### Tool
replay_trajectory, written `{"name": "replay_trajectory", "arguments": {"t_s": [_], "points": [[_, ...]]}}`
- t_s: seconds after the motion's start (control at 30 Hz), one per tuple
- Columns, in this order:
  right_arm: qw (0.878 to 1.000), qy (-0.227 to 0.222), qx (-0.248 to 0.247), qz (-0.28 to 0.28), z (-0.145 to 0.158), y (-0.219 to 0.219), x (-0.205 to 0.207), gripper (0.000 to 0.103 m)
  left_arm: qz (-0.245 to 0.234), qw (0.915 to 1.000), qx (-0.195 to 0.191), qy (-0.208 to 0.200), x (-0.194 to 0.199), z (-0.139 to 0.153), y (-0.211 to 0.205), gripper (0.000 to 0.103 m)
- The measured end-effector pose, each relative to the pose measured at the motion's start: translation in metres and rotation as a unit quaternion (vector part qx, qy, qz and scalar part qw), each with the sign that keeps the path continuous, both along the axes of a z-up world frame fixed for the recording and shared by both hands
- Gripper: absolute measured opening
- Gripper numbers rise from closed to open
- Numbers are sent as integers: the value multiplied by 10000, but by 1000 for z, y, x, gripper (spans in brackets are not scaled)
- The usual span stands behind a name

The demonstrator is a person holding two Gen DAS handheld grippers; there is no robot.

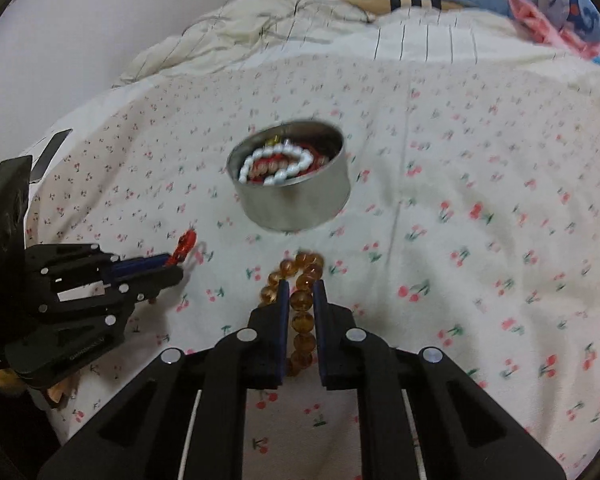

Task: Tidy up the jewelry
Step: 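Lift the amber bead bracelet with the right gripper while the left carries the red cord, then lower the red cord bracelet into the tin and open the left gripper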

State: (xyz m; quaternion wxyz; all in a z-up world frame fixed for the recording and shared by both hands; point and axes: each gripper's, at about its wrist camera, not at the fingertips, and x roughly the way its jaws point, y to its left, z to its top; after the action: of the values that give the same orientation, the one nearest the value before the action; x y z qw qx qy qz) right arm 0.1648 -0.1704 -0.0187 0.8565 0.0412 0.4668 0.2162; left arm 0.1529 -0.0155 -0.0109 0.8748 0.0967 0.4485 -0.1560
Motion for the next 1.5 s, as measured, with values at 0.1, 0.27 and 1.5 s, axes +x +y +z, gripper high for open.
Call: {"name": "replay_trajectory", "arguments": {"t_s": [0.1, 0.27, 1.5], "points": [[9996, -135, -191, -175, -4, 7, 0, 78, 1, 10000, -12, 6, 1, 0, 0, 8], [9942, -139, -1058, 99, -24, 30, -1, 32, -18, 10000, -13, 24, 0, -1, 0, 8], [9930, -687, 878, -379, 41, -18, 0, 12, -129, 9971, -711, -255, 33, 49, -4, 8]]}}
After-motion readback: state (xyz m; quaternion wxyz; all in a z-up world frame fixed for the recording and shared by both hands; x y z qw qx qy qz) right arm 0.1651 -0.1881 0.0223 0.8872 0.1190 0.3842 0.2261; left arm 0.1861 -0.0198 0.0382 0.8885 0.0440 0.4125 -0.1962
